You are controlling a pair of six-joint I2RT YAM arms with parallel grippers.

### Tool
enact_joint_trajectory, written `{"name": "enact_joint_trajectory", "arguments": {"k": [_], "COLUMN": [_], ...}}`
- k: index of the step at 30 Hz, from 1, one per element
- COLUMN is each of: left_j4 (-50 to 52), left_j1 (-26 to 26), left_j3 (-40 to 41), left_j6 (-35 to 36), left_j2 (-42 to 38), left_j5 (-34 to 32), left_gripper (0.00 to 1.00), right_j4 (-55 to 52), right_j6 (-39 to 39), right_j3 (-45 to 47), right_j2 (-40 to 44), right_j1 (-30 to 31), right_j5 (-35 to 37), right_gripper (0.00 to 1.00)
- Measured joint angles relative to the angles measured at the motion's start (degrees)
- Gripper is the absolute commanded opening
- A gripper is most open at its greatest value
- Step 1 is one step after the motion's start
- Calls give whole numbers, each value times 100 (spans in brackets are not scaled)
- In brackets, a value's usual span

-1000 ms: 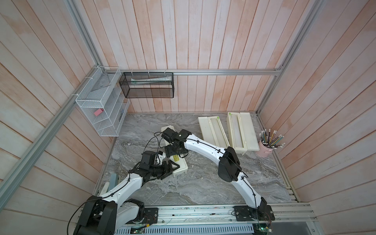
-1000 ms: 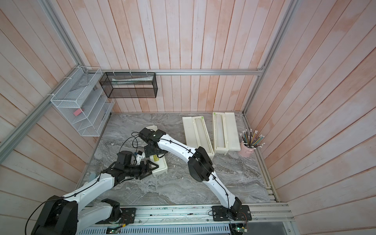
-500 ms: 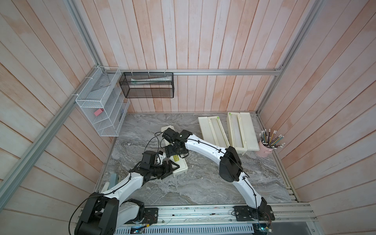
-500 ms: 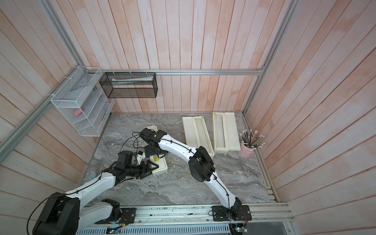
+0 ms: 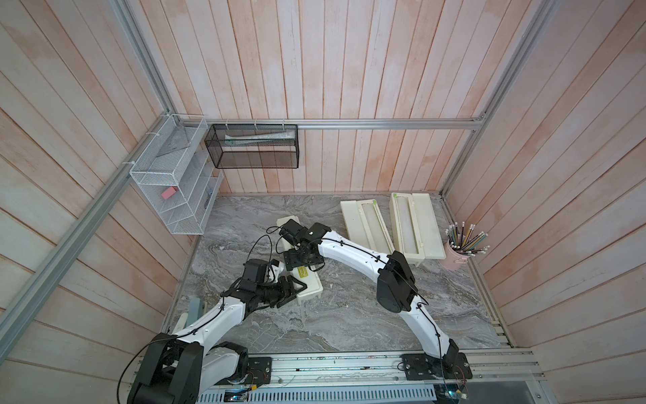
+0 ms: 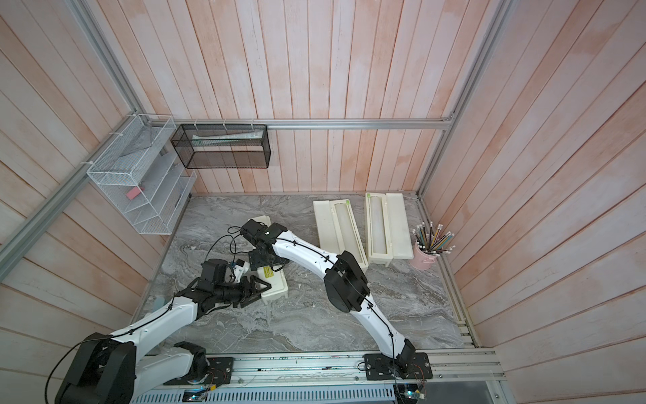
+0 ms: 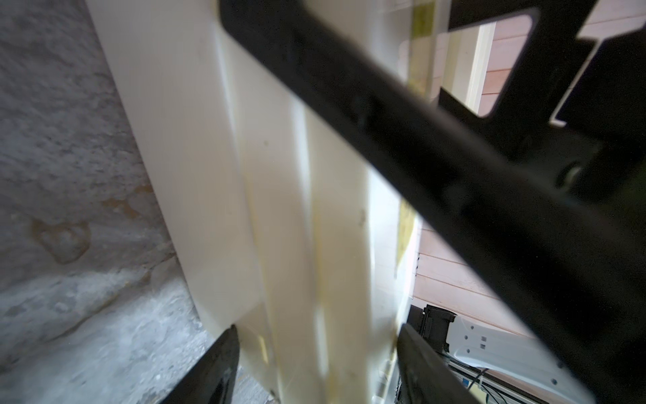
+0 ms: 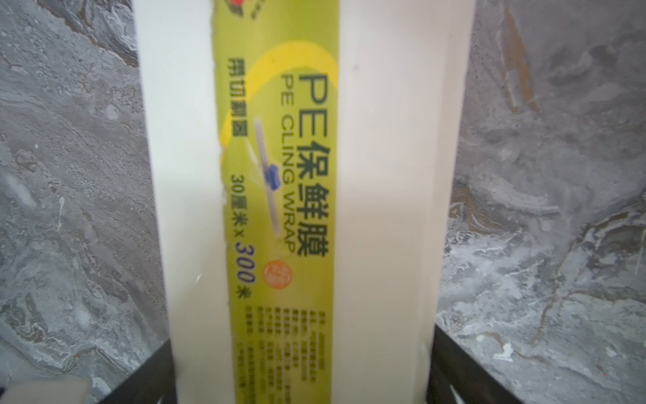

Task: Put plastic wrap rolls into dispensers
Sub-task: Close the lid on the plastic wrap cutting box.

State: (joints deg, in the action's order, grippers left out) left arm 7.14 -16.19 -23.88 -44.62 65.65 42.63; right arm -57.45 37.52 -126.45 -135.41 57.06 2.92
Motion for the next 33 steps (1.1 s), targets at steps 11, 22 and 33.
{"name": "enact_joint_trajectory", "arguments": {"k": [11,22,33], "left_j4": [114,166,149], "left_j1": [-11,-11,-11], "left_j3": [-120,-120,-125], "left_j6": [50,101,111], "left_j2": [-76,-81,-107], "left_j5": [37,-9,22], "left_gripper": [87,79,88], "right_j4": [2,0,2], "right_j6": [2,-7,-24], "right_j3": [0,0,20], "right_j2": [11,22,52], "right_j1": [-11,-15,-33], "right_j5": [-26,-50,-109], "right_gripper": [90,90,89]}}
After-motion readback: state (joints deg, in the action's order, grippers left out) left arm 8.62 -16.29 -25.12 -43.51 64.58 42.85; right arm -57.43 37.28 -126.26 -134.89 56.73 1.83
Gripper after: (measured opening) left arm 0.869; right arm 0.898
